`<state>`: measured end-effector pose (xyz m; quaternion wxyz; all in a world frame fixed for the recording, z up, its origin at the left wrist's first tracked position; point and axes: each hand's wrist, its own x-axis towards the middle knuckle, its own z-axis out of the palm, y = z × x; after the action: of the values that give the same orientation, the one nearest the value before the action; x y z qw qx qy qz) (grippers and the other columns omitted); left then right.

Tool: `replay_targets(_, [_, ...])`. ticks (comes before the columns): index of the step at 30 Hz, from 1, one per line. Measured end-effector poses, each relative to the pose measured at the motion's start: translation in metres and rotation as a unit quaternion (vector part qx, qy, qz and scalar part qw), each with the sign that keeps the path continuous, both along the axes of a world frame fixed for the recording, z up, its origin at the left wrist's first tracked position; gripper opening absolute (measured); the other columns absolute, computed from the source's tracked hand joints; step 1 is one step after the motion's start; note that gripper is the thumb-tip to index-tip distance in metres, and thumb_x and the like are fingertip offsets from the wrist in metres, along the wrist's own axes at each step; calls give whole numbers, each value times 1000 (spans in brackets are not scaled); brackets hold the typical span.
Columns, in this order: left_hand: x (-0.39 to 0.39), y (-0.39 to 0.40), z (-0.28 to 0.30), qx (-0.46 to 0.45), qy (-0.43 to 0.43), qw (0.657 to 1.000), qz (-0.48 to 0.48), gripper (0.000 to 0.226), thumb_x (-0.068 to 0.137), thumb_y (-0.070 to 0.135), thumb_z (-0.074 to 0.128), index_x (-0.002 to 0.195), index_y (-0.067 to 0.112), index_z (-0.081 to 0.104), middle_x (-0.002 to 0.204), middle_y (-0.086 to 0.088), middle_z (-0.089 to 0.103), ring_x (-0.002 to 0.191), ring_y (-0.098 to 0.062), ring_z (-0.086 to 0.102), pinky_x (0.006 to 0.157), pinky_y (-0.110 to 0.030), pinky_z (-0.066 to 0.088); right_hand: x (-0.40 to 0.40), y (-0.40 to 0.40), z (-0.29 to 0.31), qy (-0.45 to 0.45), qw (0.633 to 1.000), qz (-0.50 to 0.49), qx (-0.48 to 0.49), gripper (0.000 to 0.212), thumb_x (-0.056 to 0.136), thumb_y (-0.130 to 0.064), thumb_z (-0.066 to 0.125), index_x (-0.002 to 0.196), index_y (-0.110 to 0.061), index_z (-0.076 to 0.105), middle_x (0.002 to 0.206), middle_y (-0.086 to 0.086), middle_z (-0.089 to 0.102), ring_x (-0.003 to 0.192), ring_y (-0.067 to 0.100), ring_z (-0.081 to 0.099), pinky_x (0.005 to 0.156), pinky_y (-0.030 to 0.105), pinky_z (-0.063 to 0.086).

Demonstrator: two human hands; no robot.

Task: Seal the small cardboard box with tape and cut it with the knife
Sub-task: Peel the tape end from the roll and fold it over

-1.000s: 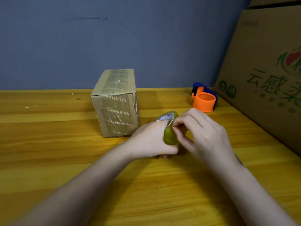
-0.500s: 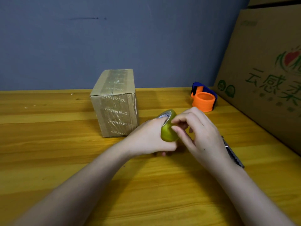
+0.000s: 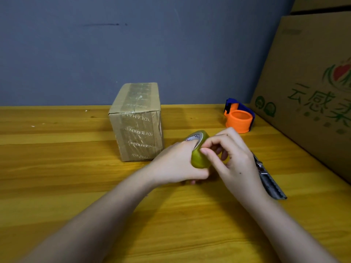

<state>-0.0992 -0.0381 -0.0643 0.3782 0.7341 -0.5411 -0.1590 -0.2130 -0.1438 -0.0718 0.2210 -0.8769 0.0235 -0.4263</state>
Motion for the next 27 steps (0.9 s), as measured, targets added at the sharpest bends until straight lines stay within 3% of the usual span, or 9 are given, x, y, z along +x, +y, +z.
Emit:
replay_targets(3, [0, 0, 0, -1, 0, 1000, 6, 29, 57, 30, 59, 83, 20, 51, 66, -10, 70, 54, -20, 69, 57, -46, 58, 2, 2, 0, 8, 1000, -9, -6, 18, 89, -30, 54, 88, -13, 61, 88, -9, 49, 81, 9, 49, 71, 24, 43])
replay_targets(6, [0, 2, 2, -25, 43, 999, 4, 26, 58, 22, 62, 80, 17, 51, 64, -9, 68, 50, -20, 67, 49, -35, 54, 2, 6, 0, 20, 999, -3, -26, 18, 89, -31, 53, 87, -14, 60, 87, -12, 45, 79, 7, 46, 70, 17, 38])
replay_targets(9, [1, 3, 4, -48, 84, 995, -6, 20, 60, 12, 64, 74, 17, 50, 54, 1, 61, 45, -16, 62, 47, -27, 48, 1, 7, 1, 30, 997, -8, -70, 18, 89, -32, 53, 87, -15, 59, 87, -10, 47, 81, 7, 45, 69, 19, 39])
replay_targets(14, [0, 1, 5, -55, 109, 992, -9, 21, 64, 7, 64, 80, 15, 53, 57, 2, 63, 48, -16, 64, 48, -27, 49, 2, 5, 1, 20, 997, -30, -68, 16, 91, -29, 52, 90, -15, 59, 94, -4, 54, 87, 10, 49, 71, 15, 36])
replay_targets(19, [-1, 0, 5, -55, 141, 988, -16, 24, 69, 6, 69, 82, 19, 54, 60, 3, 63, 50, -17, 63, 49, -26, 49, -3, 5, 2, -4, 999, -8, -39, 20, 95, -19, 45, 95, -9, 63, 98, 0, 59, 94, 15, 54, 82, 23, 41])
replay_targets(23, [-1, 1, 7, -43, 135, 990, -16, 26, 69, -1, 66, 88, 9, 52, 65, -2, 63, 51, -17, 64, 49, -28, 51, -2, 4, 1, -4, 1000, 1, -22, 12, 86, -18, 62, 95, -10, 64, 97, -1, 59, 90, 8, 50, 77, 11, 35])
replay_targets(27, [-2, 4, 13, -25, 130, 991, -23, 29, 71, 3, 70, 95, 6, 54, 74, -12, 67, 60, -18, 68, 58, -34, 55, 1, 4, 0, -29, 999, -15, -23, 7, 85, -16, 68, 88, -11, 65, 90, -1, 62, 84, 4, 48, 76, 11, 34])
